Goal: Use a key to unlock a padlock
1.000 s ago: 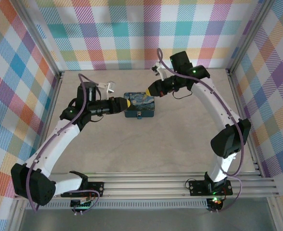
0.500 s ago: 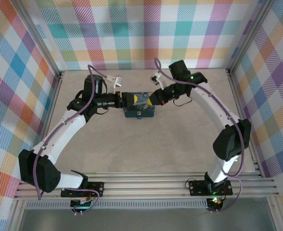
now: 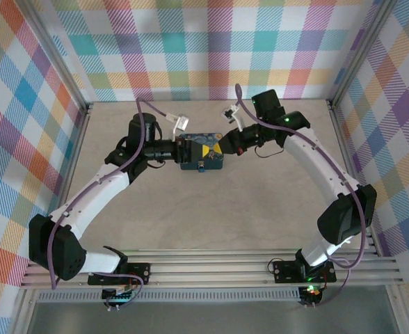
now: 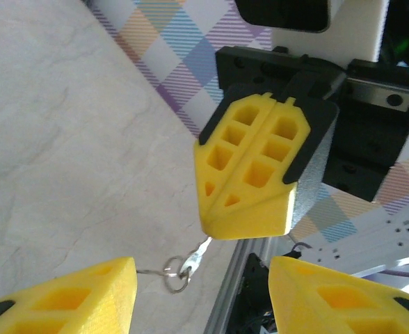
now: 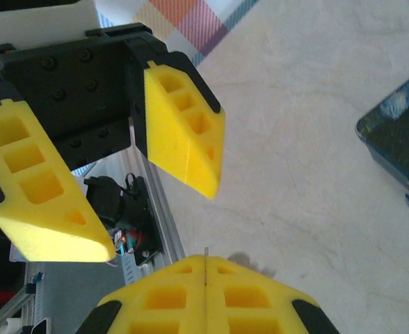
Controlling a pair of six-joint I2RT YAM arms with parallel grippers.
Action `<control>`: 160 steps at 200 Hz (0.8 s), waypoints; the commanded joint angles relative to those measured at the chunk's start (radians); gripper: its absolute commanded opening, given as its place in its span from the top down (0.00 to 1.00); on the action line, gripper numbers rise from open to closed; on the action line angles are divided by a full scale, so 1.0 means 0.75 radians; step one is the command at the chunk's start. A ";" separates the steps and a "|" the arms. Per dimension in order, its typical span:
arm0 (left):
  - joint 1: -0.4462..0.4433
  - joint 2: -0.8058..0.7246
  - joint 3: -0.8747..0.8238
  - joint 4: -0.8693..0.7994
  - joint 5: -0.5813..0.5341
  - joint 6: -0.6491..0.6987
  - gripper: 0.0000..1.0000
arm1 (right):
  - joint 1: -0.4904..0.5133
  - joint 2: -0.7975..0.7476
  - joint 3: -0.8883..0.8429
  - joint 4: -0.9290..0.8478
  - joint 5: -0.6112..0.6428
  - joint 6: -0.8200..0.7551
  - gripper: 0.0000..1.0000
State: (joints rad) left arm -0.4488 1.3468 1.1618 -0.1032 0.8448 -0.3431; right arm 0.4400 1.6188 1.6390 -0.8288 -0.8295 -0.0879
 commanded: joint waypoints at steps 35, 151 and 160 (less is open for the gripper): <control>-0.001 0.101 0.121 -0.017 0.217 -0.057 0.51 | -0.013 -0.014 -0.037 0.112 -0.172 0.080 1.00; -0.009 0.042 -0.013 0.146 0.161 -0.199 0.66 | -0.058 -0.076 -0.097 0.119 -0.208 0.126 1.00; -0.007 0.050 0.032 0.059 0.152 -0.156 0.62 | -0.080 -0.063 -0.073 0.075 -0.219 0.094 1.00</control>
State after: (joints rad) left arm -0.4500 1.4052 1.1603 -0.0746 0.9836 -0.4458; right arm 0.4156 1.5810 1.5284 -0.7265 -0.9489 0.0387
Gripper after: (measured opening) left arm 0.340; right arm 0.060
